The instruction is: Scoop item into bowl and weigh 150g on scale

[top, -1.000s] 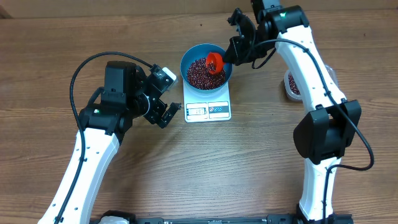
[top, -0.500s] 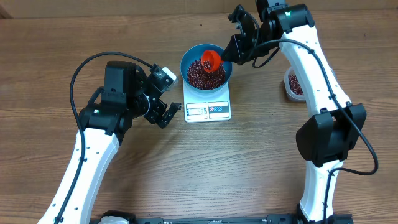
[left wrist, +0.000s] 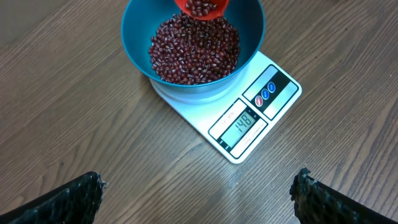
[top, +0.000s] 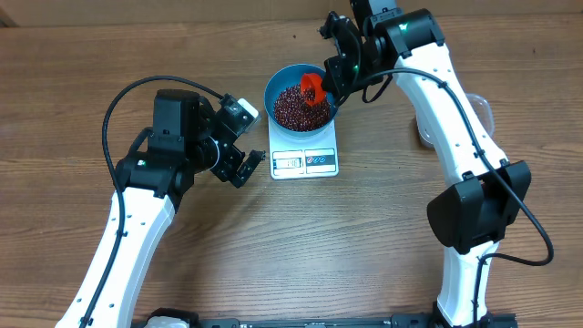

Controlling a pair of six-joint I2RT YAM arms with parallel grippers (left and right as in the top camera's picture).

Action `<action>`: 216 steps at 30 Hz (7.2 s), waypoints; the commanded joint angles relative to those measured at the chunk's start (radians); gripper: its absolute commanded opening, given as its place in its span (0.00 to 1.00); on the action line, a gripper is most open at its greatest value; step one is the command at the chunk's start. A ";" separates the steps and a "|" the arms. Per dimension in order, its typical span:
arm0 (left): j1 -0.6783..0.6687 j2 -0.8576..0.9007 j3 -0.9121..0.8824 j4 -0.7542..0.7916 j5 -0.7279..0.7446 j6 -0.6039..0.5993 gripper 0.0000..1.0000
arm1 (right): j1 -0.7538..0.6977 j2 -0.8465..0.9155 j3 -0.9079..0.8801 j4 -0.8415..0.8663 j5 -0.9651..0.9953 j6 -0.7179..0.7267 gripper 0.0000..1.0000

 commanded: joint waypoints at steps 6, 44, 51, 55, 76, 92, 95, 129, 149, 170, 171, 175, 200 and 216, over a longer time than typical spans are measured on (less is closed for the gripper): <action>0.004 0.005 0.022 0.000 0.017 0.012 0.99 | -0.002 -0.053 0.035 0.004 0.034 -0.026 0.04; 0.004 0.005 0.022 0.000 0.017 0.012 0.99 | -0.012 -0.076 0.035 0.006 -0.043 -0.052 0.04; 0.004 0.005 0.022 0.001 0.017 0.012 0.99 | -0.080 -0.085 0.035 0.005 -0.147 -0.052 0.04; 0.004 0.005 0.022 0.000 0.017 0.012 1.00 | -0.089 -0.087 0.035 0.005 -0.147 -0.052 0.04; 0.004 0.005 0.022 0.000 0.017 0.012 1.00 | -0.087 -0.087 0.035 0.029 -0.135 -0.056 0.04; 0.004 0.005 0.022 0.000 0.017 0.012 1.00 | -0.041 -0.087 0.035 0.018 0.002 -0.055 0.04; 0.004 0.005 0.022 0.001 0.017 0.012 1.00 | -0.042 -0.087 0.035 0.018 -0.042 -0.055 0.04; 0.004 0.005 0.022 0.000 0.017 0.012 1.00 | -0.047 -0.087 0.035 0.008 0.015 -0.053 0.04; 0.004 0.005 0.022 0.001 0.017 0.012 1.00 | -0.002 -0.087 0.035 -0.017 0.057 -0.082 0.04; 0.004 0.005 0.022 0.001 0.017 0.012 1.00 | -0.006 -0.087 0.035 -0.020 0.099 -0.121 0.04; 0.004 0.005 0.022 0.000 0.017 0.012 1.00 | -0.006 -0.087 0.035 -0.014 0.101 -0.121 0.04; 0.004 0.005 0.022 0.000 0.017 0.012 1.00 | 0.002 -0.087 0.035 -0.006 0.101 -0.121 0.04; 0.004 0.005 0.022 0.001 0.017 0.012 1.00 | 0.014 -0.123 0.035 -0.005 0.071 -0.132 0.04; 0.004 0.005 0.022 0.001 0.017 0.012 1.00 | 0.021 -0.123 0.035 -0.003 0.101 -0.156 0.04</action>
